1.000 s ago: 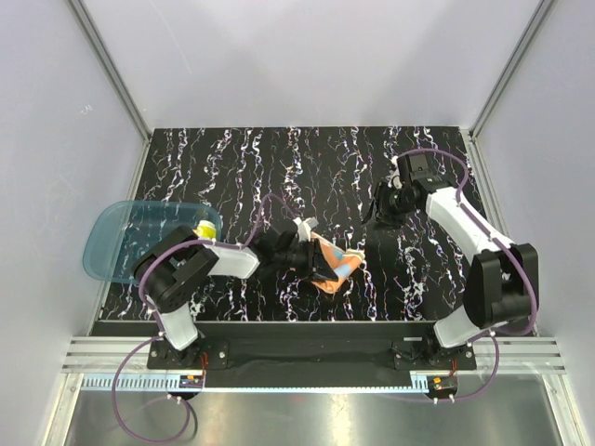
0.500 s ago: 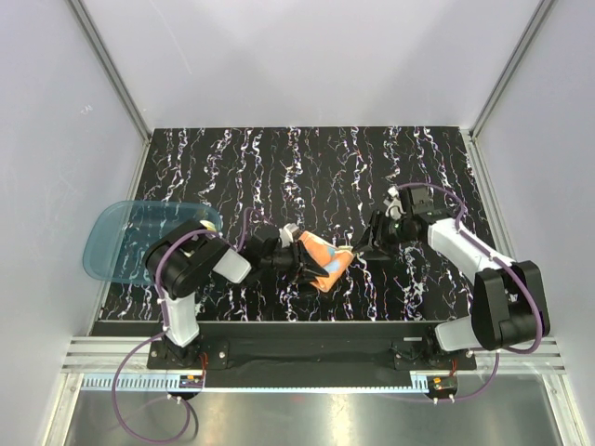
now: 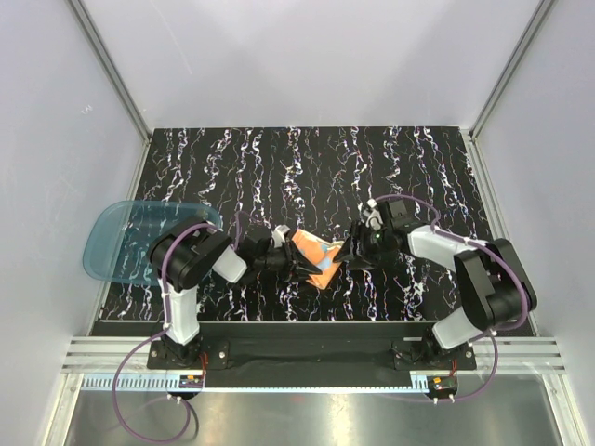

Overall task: Roll the towels
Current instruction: Roll the towel

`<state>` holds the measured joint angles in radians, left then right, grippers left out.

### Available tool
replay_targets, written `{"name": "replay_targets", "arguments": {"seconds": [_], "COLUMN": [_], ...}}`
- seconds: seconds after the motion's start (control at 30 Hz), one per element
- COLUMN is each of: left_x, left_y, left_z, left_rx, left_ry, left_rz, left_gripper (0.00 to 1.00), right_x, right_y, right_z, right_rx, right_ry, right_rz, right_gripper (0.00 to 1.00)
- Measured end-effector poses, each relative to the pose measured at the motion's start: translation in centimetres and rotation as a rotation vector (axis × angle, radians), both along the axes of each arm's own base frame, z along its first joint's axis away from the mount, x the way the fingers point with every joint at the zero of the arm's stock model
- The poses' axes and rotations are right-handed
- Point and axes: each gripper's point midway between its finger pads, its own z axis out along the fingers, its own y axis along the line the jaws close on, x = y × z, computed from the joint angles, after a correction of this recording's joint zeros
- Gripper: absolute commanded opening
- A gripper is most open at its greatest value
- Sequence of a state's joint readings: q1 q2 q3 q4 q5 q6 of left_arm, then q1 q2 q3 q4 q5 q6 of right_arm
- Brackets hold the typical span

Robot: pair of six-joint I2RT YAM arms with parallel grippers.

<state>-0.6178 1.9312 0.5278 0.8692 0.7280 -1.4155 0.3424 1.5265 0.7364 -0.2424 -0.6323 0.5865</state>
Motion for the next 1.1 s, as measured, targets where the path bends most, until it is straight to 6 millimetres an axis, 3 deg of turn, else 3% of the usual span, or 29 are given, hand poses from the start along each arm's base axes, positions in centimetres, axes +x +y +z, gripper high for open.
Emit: {"name": "replay_targets", "arguments": {"seconds": [0.23, 0.57, 0.7, 0.73, 0.83, 1.1], "left_x": [0.6, 0.9, 0.9, 0.9, 1.0, 1.2], "left_y": [0.4, 0.8, 0.8, 0.8, 1.0, 1.5], "left_z": [0.0, 0.0, 0.2, 0.2, 0.2, 0.5], "left_rx": [-0.012, -0.041, -0.053, -0.054, -0.057, 0.001], "left_ry": [-0.005, -0.029, -0.034, -0.033, -0.032, -0.083], "left_rz": [0.011, 0.011, 0.015, 0.016, 0.024, 0.036], "left_gripper": [0.22, 0.22, 0.23, 0.24, 0.31, 0.48], "right_x": [0.1, 1.1, 1.5, 1.6, 1.7, 2.2], "right_y": [1.8, 3.7, 4.2, 4.3, 4.5, 4.9], "right_z": [-2.8, -2.7, -2.9, -2.9, -3.6, -3.8], "right_rx": [0.01, 0.088, 0.111, 0.117, 0.123, 0.072], "right_ry": [0.045, 0.012, 0.01, 0.009, 0.015, 0.012], "right_rz": [0.026, 0.04, 0.045, 0.047, 0.05, 0.054], "right_gripper": [0.64, 0.62, 0.56, 0.47, 0.34, 0.27]}}
